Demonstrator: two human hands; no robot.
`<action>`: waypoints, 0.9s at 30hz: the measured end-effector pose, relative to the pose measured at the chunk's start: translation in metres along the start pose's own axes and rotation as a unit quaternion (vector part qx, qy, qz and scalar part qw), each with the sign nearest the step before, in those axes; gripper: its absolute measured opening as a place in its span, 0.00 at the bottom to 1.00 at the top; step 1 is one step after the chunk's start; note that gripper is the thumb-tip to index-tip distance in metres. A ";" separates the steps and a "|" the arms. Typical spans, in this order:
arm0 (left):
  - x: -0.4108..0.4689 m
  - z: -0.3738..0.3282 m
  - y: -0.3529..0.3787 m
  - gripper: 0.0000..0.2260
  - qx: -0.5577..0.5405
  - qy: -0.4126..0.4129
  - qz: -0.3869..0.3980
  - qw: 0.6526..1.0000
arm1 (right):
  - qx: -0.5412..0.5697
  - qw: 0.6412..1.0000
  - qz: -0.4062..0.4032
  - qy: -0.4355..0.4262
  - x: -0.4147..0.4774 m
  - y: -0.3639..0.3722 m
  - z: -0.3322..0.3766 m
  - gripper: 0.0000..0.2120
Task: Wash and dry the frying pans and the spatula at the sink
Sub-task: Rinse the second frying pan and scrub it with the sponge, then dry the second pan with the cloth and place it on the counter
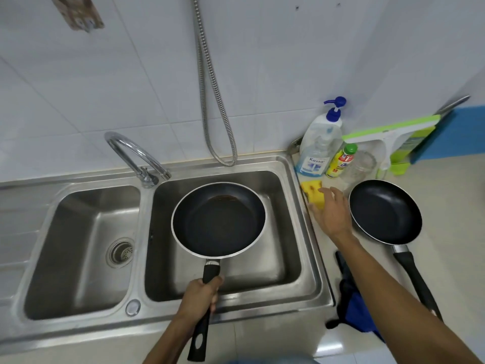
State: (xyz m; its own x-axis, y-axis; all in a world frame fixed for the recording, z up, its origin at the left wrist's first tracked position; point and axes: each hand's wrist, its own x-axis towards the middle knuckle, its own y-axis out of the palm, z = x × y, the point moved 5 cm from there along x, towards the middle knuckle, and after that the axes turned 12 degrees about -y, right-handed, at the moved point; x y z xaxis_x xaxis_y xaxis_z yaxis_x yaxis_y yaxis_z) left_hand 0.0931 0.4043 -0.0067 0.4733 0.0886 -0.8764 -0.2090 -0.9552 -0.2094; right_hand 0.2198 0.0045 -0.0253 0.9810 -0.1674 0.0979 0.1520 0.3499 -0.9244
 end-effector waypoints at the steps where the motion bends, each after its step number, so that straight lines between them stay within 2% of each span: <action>1: 0.000 0.000 0.000 0.21 0.002 0.005 0.000 1.000 | 0.010 1.000 -0.012 0.005 -0.011 -0.007 0.002 0.24; 5: -0.002 0.006 0.001 0.23 0.012 0.019 0.008 1.000 | -0.001 0.999 -0.043 0.010 -0.076 -0.033 0.003 0.23; 8: -0.003 0.010 0.000 0.23 0.022 0.024 0.019 0.999 | -0.036 0.999 -0.015 0.025 -0.136 -0.042 -0.003 0.25; 13: -0.004 0.017 -0.002 0.19 0.027 0.033 0.032 0.999 | -0.121 0.990 0.029 0.065 -0.203 -0.039 -0.021 0.34; 18: -0.006 0.017 -0.003 0.16 0.027 0.041 0.033 0.998 | -0.140 0.980 0.072 0.122 -0.226 -0.029 -0.030 0.41; 21: -0.007 0.019 -0.003 0.17 0.033 0.049 0.029 0.998 | -0.146 0.977 0.087 0.127 -0.227 -0.026 -0.029 0.39; 24: -0.008 0.021 -0.002 0.19 0.032 0.052 0.031 0.998 | -0.150 0.976 0.088 0.132 -0.224 -0.025 -0.029 0.34; 27: -0.009 0.024 -0.003 0.20 0.029 0.052 0.027 0.998 | -0.094 0.982 0.081 0.142 -0.221 -0.027 -0.028 0.26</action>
State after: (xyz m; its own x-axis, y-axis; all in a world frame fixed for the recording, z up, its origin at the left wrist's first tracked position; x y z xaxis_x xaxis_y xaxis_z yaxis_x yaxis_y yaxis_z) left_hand 0.0693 0.4127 -0.0090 0.5458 0.0041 -0.8379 -0.2846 -0.9396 -0.1900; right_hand -0.0042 0.0063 -0.0327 0.9129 -0.3843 -0.1376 -0.0540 0.2204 -0.9739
